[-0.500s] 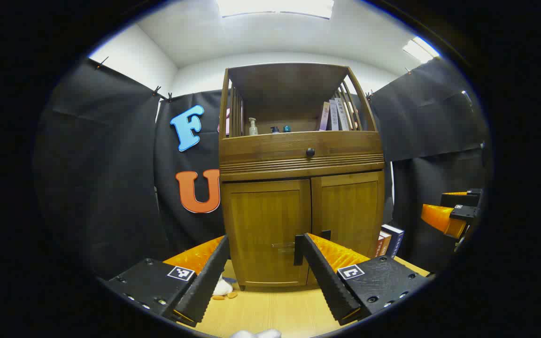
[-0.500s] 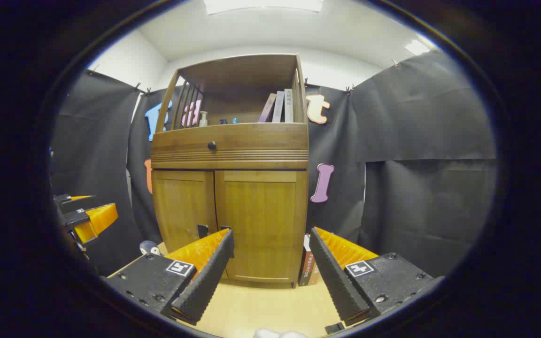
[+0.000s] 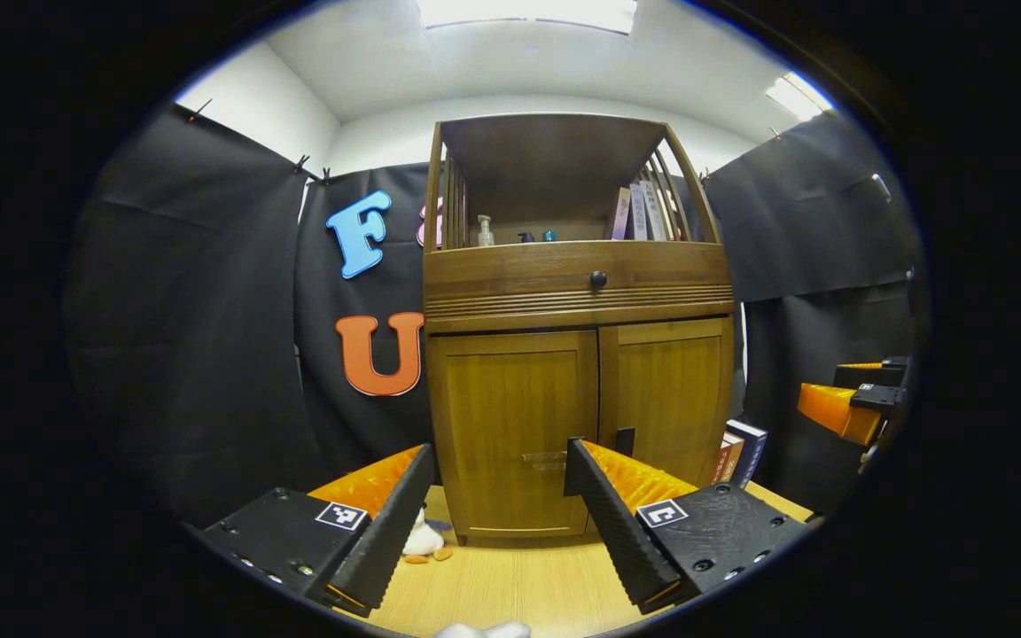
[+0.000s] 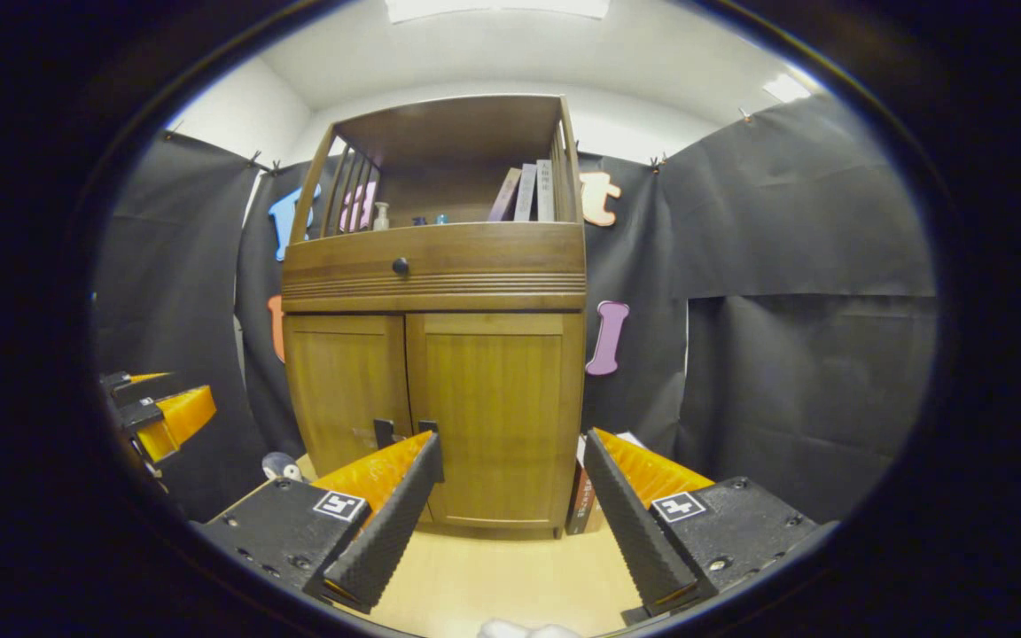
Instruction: Open the right door of the double-door shoe cabinet with the right hand, and open the left door with the left hand.
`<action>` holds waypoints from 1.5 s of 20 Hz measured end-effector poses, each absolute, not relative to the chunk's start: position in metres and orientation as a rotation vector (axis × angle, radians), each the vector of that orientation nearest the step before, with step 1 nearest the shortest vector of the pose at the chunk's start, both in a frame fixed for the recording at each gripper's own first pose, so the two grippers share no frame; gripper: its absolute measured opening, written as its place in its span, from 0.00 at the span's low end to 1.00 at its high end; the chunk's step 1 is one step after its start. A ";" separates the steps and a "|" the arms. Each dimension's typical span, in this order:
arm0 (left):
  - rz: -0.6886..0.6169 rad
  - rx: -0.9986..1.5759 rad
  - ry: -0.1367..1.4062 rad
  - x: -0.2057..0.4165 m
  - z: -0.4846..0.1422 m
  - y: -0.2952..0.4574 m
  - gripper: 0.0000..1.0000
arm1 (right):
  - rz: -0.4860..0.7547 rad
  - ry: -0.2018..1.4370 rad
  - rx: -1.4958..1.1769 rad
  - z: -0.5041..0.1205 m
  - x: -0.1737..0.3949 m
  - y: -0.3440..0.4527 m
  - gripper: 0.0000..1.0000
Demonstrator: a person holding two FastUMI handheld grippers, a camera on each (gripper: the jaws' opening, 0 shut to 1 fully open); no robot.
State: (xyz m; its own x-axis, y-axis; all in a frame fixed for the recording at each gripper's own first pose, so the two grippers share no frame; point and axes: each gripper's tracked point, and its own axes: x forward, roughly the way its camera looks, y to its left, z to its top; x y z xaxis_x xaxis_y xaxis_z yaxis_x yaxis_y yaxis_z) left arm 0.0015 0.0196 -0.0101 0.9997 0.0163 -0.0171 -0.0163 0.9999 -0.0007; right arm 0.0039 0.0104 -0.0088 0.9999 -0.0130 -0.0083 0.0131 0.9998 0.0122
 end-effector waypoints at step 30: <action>0.250 0.012 0.098 -0.027 -0.041 0.084 0.94 | 0.081 0.146 -0.021 -0.135 0.244 0.123 1.00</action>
